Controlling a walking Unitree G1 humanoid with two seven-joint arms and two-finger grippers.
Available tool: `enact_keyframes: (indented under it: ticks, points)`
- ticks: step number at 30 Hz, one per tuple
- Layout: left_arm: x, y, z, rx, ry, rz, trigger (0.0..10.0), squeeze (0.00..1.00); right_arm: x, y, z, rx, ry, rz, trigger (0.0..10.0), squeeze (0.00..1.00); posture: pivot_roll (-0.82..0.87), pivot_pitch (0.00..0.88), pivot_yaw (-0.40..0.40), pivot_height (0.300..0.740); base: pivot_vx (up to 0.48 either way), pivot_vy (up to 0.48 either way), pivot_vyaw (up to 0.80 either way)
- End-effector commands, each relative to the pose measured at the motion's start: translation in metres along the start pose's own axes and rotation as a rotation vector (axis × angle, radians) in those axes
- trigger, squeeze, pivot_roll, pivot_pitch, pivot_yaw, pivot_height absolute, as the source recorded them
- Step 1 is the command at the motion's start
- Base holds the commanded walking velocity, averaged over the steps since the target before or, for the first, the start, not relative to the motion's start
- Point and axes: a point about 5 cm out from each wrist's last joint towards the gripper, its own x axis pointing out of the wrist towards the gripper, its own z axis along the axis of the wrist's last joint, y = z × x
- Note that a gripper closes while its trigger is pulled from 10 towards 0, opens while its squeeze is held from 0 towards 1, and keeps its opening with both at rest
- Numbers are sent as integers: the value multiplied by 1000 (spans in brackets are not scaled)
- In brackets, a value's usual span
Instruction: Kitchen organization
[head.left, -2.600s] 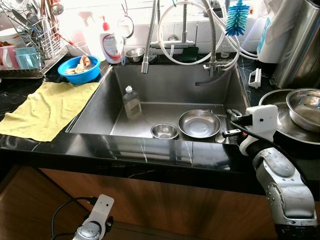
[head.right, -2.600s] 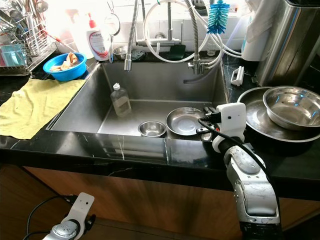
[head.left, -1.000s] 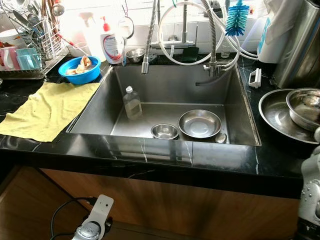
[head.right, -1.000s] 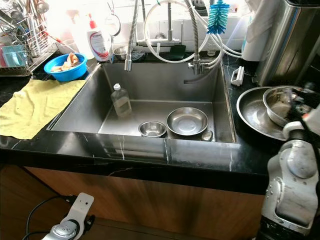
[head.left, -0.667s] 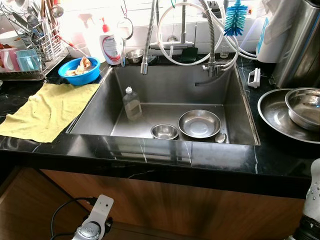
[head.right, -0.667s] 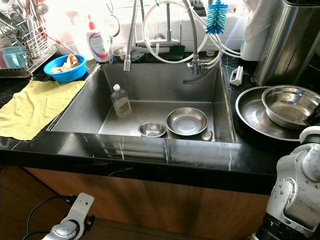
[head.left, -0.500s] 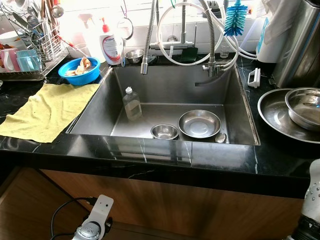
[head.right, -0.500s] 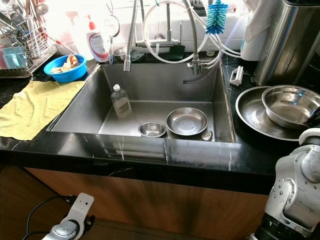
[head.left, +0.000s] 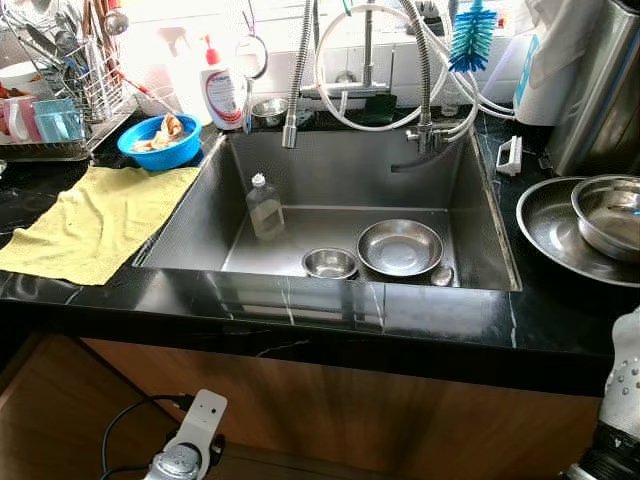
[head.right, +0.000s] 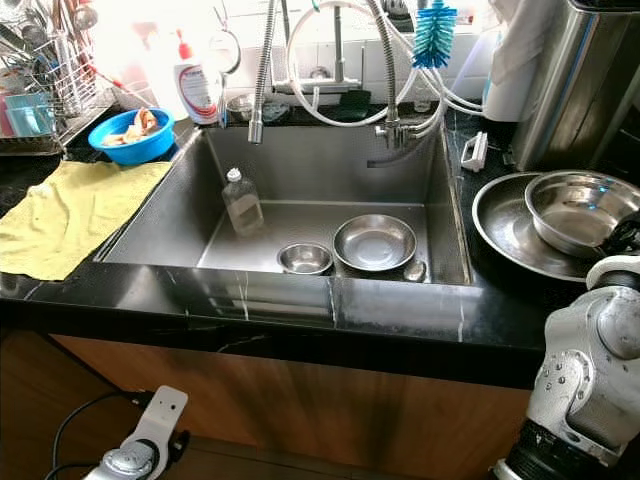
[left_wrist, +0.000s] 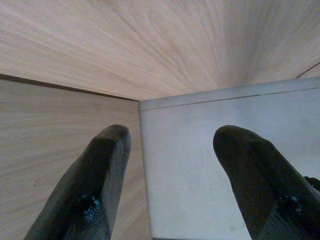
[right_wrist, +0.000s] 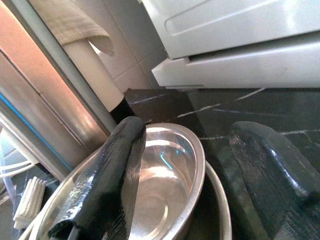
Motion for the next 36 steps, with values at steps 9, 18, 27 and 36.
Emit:
enact_keyframes:
  ticks: [9,18,27,36]
  points:
    - [-1,6,-7,15,22,6,10000,0,2,-6,-8,28,59,-60,10000,0,-164,0,107,740,0,0,0]
    - [-1,6,-6,12,22,7,10000,0,4,-8,-11,23,77,-75,10000,0,-161,0,107,740,0,0,0]
    - [-1,6,-6,9,22,8,10000,0,7,-8,-13,13,98,-74,10000,0,-159,0,106,740,0,0,0]
    - [-1,6,-5,7,20,7,10000,0,10,-4,-9,-10,94,-36,10000,0,-161,0,106,740,0,0,0]
